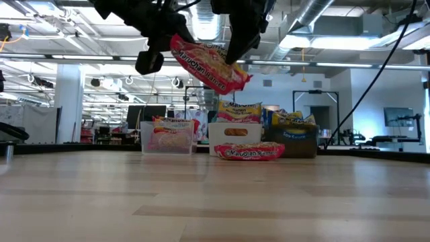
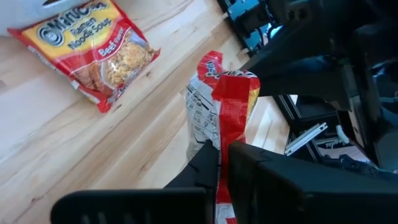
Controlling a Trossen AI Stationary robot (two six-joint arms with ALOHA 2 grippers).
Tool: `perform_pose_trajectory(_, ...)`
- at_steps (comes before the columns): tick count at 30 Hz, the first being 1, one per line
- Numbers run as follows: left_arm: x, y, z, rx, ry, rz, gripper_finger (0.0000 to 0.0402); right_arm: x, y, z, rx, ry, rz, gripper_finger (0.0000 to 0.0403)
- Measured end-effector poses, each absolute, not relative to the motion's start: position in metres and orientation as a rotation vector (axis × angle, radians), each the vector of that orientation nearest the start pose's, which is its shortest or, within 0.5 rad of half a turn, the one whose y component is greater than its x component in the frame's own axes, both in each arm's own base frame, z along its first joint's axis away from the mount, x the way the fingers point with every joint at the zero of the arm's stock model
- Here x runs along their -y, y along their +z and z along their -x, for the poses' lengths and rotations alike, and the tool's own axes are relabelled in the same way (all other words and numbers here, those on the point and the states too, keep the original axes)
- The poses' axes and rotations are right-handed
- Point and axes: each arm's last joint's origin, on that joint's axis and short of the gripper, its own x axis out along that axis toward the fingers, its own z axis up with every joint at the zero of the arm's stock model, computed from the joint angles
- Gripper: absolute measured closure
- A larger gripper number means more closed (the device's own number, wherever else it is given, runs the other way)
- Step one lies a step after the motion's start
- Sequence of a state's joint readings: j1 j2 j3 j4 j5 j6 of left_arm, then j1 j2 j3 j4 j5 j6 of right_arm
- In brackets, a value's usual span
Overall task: Sort Maruchan noodles
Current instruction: Put the red noodle pack into the transparent bin
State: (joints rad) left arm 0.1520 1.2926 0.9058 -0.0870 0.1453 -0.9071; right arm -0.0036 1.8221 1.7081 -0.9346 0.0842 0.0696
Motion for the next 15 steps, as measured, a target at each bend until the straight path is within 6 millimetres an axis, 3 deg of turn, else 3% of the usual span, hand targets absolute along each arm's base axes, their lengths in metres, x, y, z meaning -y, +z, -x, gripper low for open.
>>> perform_pose_trajectory(9,-0.039,0.278,-0.281,-0.416,0.208,0.919,0.0401,0.006,0.310,-0.384,-1.023,-0.175,0.011,0.0315)
perform_pose_trajectory(15,-0.044,0.277,-0.279,-0.429,0.228,0.906,0.0401,0.014,0.324,-0.374,-0.997,-0.219,0.015,0.0264)
